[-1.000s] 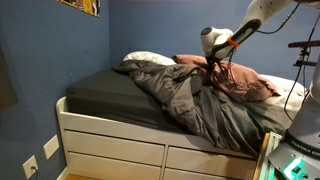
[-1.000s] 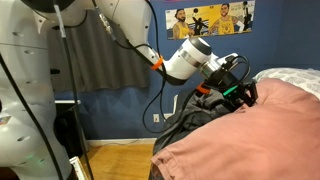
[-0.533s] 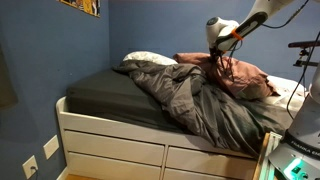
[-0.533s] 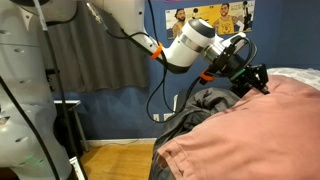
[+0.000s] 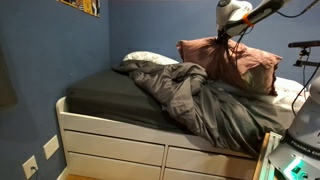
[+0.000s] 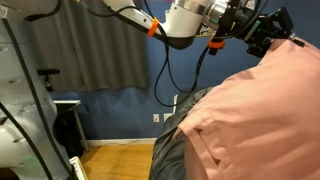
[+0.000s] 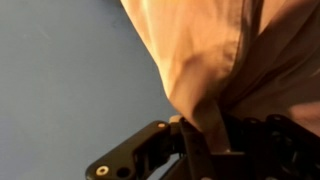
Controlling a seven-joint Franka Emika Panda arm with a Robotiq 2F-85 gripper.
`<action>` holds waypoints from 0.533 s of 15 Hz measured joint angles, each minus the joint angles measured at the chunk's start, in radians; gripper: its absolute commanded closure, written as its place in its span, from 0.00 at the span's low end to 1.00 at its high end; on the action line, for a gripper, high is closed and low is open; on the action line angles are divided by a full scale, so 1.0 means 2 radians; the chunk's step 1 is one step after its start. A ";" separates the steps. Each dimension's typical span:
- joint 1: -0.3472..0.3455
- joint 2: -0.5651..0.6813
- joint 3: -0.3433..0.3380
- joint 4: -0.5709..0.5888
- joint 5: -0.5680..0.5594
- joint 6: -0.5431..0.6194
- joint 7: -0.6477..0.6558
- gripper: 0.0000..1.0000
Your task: Move the pillow clockwise once
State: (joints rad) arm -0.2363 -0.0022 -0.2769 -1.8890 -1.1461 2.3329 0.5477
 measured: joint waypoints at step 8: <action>0.000 0.002 0.001 0.028 -0.094 0.000 0.064 0.87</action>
State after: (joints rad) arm -0.2363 0.0015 -0.2744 -1.8322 -1.3333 2.3334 0.6754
